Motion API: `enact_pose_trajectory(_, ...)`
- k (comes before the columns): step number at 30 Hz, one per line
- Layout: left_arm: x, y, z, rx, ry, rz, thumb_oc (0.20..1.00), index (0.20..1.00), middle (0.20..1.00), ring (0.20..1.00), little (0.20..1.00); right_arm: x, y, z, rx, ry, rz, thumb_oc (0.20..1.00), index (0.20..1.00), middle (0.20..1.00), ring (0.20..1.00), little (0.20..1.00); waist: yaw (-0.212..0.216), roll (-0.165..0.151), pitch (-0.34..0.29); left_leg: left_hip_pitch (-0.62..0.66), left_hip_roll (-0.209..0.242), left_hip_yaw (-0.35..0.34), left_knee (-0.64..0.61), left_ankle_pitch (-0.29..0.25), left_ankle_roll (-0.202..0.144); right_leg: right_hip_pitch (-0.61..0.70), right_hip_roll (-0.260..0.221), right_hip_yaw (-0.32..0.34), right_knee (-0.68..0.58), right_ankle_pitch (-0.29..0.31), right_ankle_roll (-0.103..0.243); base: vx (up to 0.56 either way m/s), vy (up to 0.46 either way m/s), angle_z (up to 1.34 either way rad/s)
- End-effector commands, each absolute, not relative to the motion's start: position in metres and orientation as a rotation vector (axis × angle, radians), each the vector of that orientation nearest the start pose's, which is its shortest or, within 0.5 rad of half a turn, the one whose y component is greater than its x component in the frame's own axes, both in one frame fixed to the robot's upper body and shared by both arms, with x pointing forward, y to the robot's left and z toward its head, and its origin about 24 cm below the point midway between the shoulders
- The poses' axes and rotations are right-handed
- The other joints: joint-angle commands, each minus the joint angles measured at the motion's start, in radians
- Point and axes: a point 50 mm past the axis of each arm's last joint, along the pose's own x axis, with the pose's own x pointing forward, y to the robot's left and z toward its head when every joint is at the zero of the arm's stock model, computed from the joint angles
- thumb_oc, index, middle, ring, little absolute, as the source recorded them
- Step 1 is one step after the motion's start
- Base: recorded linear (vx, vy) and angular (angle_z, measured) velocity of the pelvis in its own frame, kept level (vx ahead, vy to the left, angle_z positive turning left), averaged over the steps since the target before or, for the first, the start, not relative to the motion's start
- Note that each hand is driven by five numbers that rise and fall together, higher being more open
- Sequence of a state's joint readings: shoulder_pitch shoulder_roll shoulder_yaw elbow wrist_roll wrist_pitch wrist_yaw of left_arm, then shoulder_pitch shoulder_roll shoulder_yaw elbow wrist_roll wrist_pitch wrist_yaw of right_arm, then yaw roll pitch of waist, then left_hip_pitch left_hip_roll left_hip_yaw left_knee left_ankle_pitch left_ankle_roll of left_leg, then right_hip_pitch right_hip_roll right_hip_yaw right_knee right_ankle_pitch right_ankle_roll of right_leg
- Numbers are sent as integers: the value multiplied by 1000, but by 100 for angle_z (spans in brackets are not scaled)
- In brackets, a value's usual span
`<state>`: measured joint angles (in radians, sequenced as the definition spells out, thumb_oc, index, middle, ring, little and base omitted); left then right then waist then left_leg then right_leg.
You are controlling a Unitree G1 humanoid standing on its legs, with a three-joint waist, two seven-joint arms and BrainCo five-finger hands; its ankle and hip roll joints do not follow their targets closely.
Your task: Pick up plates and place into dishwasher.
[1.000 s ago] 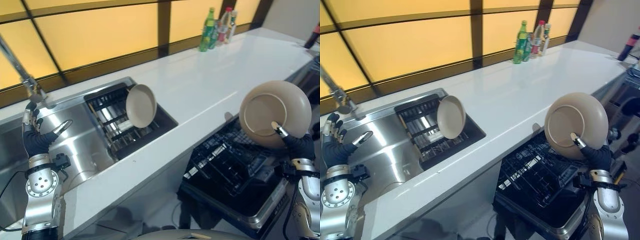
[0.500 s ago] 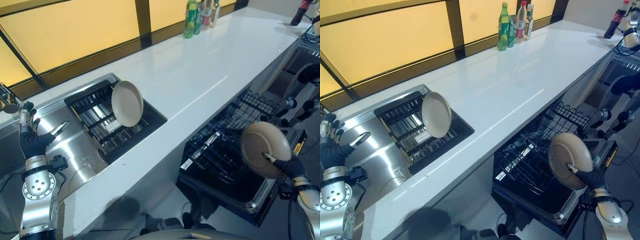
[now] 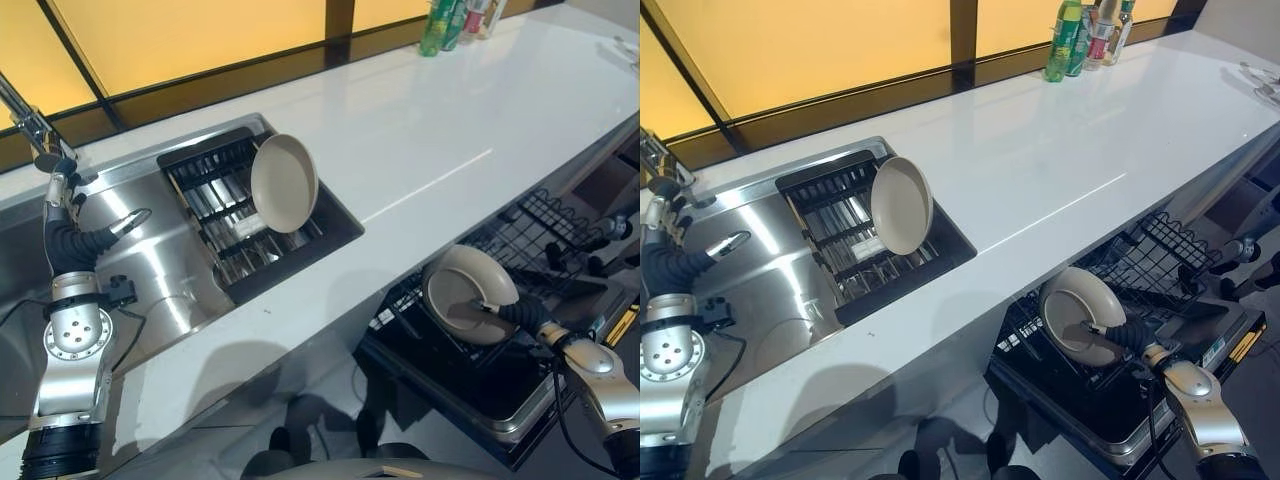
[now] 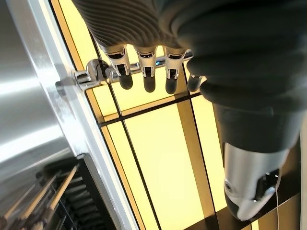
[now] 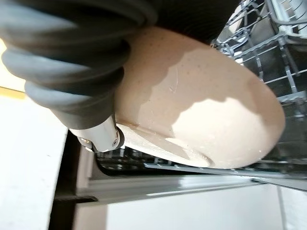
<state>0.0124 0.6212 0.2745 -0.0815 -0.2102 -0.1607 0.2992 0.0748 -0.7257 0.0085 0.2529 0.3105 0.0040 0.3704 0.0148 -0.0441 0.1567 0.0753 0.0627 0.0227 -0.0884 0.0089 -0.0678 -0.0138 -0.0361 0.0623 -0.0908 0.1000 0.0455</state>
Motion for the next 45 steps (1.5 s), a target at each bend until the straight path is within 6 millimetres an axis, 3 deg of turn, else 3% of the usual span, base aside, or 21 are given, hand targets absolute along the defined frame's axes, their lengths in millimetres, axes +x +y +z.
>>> enact_pose_trajectory(1, 248, 305, 171, 431, -471, 437, 1000, 1000, 1000, 1000, 1000, 231, -282, 23, -433, 421, 393, 200, 200, 200, 200, 200, 18, -5, -12, -85, -27, -69, 28, 5, 37, 6, -26, -70, 58, -75, 28, 15, -58, 7)
enact_pose_trajectory(7, 251, 297, 173, 441, -474, 393, 1000, 1000, 1000, 1000, 1000, 204, -270, -30, -440, 730, 507, 200, 200, 200, 200, 200, 29, -4, -12, -83, -21, -85, 41, 7, 34, 19, -17, -76, 82, -96, 14, 37, -42, 9)
enact_pose_trajectory(12, 255, 291, 174, 443, -464, 355, 1000, 1000, 1000, 1000, 1000, 175, -260, -71, -314, 910, 509, 200, 200, 200, 200, 200, 34, 2, -16, -71, -22, -102, 50, 4, 34, 37, -14, -76, 94, -108, 7, 47, -14, 6)
enact_pose_trajectory(19, 253, 290, 174, 442, -452, 327, 1000, 1000, 1000, 1000, 1000, 145, -247, -97, -203, 1012, 497, 200, 200, 200, 200, 200, 25, 7, -28, -52, -24, -110, 50, -1, 35, 58, -12, -63, 94, -115, 8, 20, 0, 6)
enact_pose_trajectory(25, 253, 289, 173, 443, -446, 318, 1000, 1000, 1000, 1000, 1000, 138, -243, -104, -195, 1007, 440, 200, 200, 200, 200, 200, 18, 9, -37, -43, -25, -110, 48, -4, 36, 66, -10, -50, 96, -119, 11, 0, 0, 0)
enact_pose_trajectory(26, 253, 289, 173, 443, -445, 319, 1000, 1000, 1000, 1000, 1000, 139, -243, -103, -198, 999, 430, 426, 426, 426, 426, 426, 18, 9, -39, -41, -24, -110, 47, -4, 36, 67, -10, -50, 95, -119, 12, 0, 0, 0)
enact_pose_trajectory(27, 252, 289, 172, 443, -443, 320, 1000, 1000, 1000, 1000, 1000, 140, -243, -103, -206, 989, 414, 928, 928, 928, 928, 928, 17, 9, -42, -39, -24, -110, 46, -5, 36, 69, -9, -49, 95, -120, 12, 0, 0, 0)
enact_pose_trajectory(28, 252, 290, 171, 444, -441, 322, 1000, 1000, 1000, 1000, 1000, 141, -244, -101, -215, 978, 397, 1000, 1000, 1000, 1000, 1000, 17, 9, -44, -37, -23, -109, 46, -6, 36, 71, -9, -49, 94, -120, 12, 0, 0, 0)
enact_pose_trajectory(32, 247, 294, 168, 453, -430, 334, 1000, 1000, 1000, 1000, 1000, 149, -253, -93, -288, 913, 307, 1000, 1000, 1000, 1000, 1000, 13, 8, -52, -32, -22, -105, 45, -6, 33, 79, -12, -48, 86, -116, 15, 0, 0, 0)
enact_pose_trajectory(34, 245, 295, 166, 466, -426, 341, 1000, 1000, 1000, 1000, 1000, 158, -261, -78, -306, 831, 251, 1000, 1000, 1000, 1000, 1000, 8, 8, -53, -32, -22, -103, 46, -6, 32, 80, -14, -48, 85, -113, 17, 0, 0, 0)
enact_pose_trajectory(38, 236, 302, 162, 469, -428, 366, 1000, 1000, 1000, 1000, 1000, 183, -276, -30, -348, 569, 96, 1000, 1000, 1000, 1000, 1000, -9, 14, -53, -38, -21, -97, 45, -5, 35, 67, -13, -39, 89, -114, 18, -25, 42, 0)
enact_pose_trajectory(45, 218, 310, 145, 449, -402, 424, 1000, 1000, 1000, 1000, 1000, 201, -304, 50, -472, 202, -82, 1000, 1000, 1000, 1000, 1000, -35, 28, -68, -35, -22, -72, 26, 3, 37, 56, -11, -21, 77, -105, 17, -16, 88, -2)
